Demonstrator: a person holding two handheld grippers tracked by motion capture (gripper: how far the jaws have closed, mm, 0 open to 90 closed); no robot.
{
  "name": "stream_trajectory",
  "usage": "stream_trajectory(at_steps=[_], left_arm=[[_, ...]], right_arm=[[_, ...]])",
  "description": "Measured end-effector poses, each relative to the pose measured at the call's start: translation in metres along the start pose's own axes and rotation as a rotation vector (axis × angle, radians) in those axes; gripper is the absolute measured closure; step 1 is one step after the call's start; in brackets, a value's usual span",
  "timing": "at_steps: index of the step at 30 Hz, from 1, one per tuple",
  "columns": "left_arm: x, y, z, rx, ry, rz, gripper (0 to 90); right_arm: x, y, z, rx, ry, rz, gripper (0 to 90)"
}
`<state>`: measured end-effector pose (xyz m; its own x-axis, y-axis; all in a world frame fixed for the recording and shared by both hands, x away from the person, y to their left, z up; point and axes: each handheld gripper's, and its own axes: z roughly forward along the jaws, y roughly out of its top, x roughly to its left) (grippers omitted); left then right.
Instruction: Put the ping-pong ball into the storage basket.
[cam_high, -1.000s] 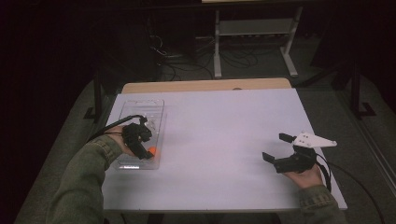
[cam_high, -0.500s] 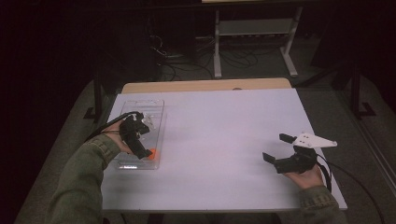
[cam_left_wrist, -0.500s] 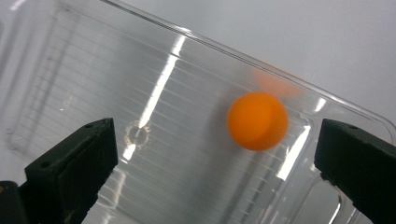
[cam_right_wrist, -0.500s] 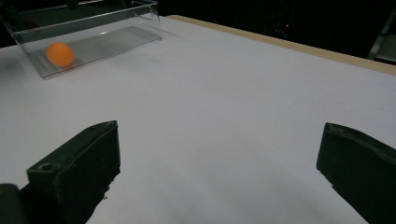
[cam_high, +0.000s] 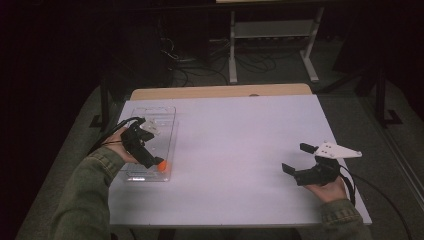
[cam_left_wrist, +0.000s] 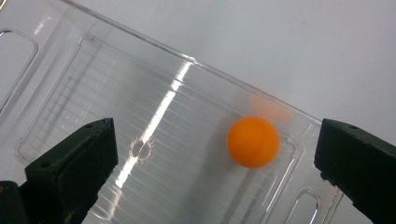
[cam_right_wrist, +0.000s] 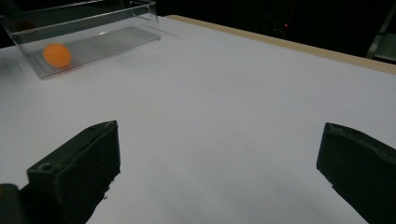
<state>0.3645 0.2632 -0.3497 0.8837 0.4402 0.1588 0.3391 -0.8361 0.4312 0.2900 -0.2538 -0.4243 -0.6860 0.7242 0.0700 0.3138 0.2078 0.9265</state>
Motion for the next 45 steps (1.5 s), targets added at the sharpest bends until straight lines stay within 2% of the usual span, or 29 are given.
stream_trajectory(at_steps=[3,7,22,28,34,37,45], left_arm=[[-0.003,-0.002,-0.003,-0.020,0.013,-0.007,0.0],[-0.007,-0.005,-0.011,-0.080,0.023,-0.018,0.0],[-0.013,-0.026,-0.023,-0.170,0.057,-0.065,0.0],[-0.015,-0.032,-0.030,-0.227,0.086,-0.087,0.0],[-0.016,-0.037,-0.033,-0.290,0.087,-0.116,0.0],[-0.017,-0.040,-0.033,-0.296,0.093,-0.121,0.0],[-0.019,-0.050,-0.033,-0.359,0.093,-0.165,0.0]], right_arm=[[0.000,0.000,0.000,0.000,0.000,-0.001,0.0],[0.000,0.000,0.000,-0.002,-0.001,0.000,0.0],[0.000,0.000,-0.001,-0.005,-0.001,0.000,0.0],[0.001,0.000,0.000,-0.005,-0.001,-0.001,0.0],[0.001,0.000,0.000,-0.004,-0.001,-0.001,0.0],[0.001,0.000,-0.001,-0.004,-0.001,0.000,0.0],[0.001,0.000,-0.001,-0.005,-0.001,-0.001,0.0]])
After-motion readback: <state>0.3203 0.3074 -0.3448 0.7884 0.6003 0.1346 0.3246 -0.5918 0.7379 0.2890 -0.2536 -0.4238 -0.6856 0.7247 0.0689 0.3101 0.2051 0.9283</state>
